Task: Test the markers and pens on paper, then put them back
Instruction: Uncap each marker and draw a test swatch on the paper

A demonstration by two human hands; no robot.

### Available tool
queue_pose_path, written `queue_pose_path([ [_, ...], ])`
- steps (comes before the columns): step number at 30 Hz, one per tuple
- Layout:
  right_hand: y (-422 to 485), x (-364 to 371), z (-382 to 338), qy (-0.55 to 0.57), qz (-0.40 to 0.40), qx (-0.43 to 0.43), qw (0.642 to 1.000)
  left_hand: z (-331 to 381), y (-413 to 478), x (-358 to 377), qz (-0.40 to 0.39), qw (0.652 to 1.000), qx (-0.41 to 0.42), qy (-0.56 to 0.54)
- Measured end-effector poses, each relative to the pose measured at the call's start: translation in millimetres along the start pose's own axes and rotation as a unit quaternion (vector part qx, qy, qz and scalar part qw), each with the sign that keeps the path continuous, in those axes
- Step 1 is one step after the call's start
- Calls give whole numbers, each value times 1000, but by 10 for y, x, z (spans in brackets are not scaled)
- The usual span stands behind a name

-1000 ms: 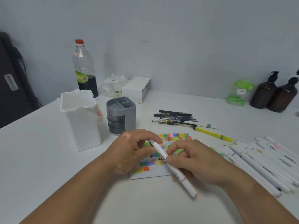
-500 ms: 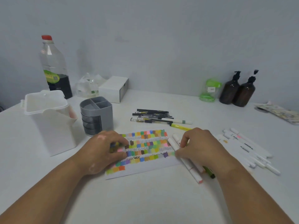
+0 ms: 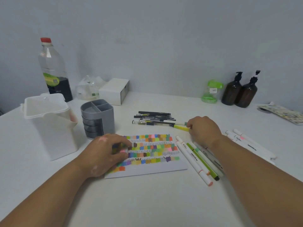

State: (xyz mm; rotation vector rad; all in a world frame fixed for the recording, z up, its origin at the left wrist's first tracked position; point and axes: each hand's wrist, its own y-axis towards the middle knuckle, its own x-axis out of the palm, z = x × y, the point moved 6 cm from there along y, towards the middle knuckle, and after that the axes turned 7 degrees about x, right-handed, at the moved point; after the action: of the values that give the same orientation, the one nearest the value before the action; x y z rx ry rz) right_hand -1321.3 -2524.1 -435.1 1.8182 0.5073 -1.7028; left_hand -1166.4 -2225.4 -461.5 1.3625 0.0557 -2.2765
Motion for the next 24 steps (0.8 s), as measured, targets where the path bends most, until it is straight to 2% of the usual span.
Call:
queue_pose_path([
  [2,9,-37,-36,-24,7,-31,999,1,-4,4,-3,1000,3,-4],
  [4,-41,-218,-127,9,40,-53,998,17,-2,5,-3,1000,6,-10],
  [6,-190,-465,-296,110,90,-86,986,38,7,2,0,1000,11,-10],
  [7,-307,-568,-399,189,85,-96,974,51,8,2,1,1000,14,-10],
  [8,-437,-629,-506,292,55,-96,950,65,6,-2,2,1000,15,-14],
  [9,-578,-642,-621,407,-2,-88,909,77,3,0,1,1000,16,-23],
  [11,-846,-551,-842,597,-128,-58,790,85,-11,-7,12,999,14,-42],
  [12,-950,-477,-922,651,-170,-39,739,85,-19,-23,25,998,11,-50],
  [13,-1027,-395,-978,682,-195,-20,704,77,-33,-46,42,997,8,-60],
  [15,-1110,-238,-1025,713,-215,11,667,86,-56,-112,77,993,4,-93],
  [17,-1126,-109,-1024,718,-221,27,659,152,-66,-149,92,983,15,-155],
  [20,-1148,-26,-1059,722,-225,13,654,321,-64,-77,55,972,46,-225],
  [24,-1199,-25,-1196,704,-213,-38,676,467,-54,41,24,984,75,-157],
])
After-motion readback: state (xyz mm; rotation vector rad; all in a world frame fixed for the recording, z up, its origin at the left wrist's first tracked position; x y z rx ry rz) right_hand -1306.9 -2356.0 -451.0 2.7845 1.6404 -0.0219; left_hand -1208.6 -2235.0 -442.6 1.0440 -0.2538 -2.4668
